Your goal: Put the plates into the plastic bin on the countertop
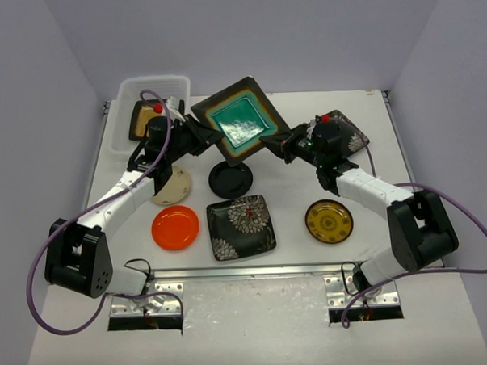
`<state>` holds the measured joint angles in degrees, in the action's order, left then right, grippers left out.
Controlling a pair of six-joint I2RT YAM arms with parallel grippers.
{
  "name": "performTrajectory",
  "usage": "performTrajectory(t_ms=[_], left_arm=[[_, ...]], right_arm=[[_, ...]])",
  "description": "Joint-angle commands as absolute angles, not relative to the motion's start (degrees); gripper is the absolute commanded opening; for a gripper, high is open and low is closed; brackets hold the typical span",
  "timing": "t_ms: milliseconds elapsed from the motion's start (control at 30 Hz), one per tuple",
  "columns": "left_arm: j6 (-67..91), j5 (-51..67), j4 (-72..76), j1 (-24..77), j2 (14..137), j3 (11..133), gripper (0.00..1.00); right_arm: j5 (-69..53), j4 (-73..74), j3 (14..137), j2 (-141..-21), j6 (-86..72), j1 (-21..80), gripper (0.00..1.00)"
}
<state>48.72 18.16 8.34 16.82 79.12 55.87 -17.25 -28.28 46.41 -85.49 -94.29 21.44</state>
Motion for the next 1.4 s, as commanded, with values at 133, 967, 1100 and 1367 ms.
performTrajectory(t_ms=[133,967,1100,1367], left_arm=[[49.7,19.5,13.3,17.0,78.8,59.4,0.0],[70.2,5.1,13.1,-10.1,84.9,67.8,0.0],[71.7,-3.2,12.9,-10.4,89.0,70.6,0.0],[75.3,-6.2,12.9,-10.4,103.4,79.0,0.0]], right_arm=[[-19.2,-37.6,48.4,-80.3,-94.4,22.2,0.13],[-29.5,-30.8,22.4,-62.5,-85.0,5.2,0.99],[-29.7,-30.8,18.4,-59.1,-84.5,5.2,0.99],[-30.8,-30.8,16.0,-56.1,-83.0,5.1,0.99]])
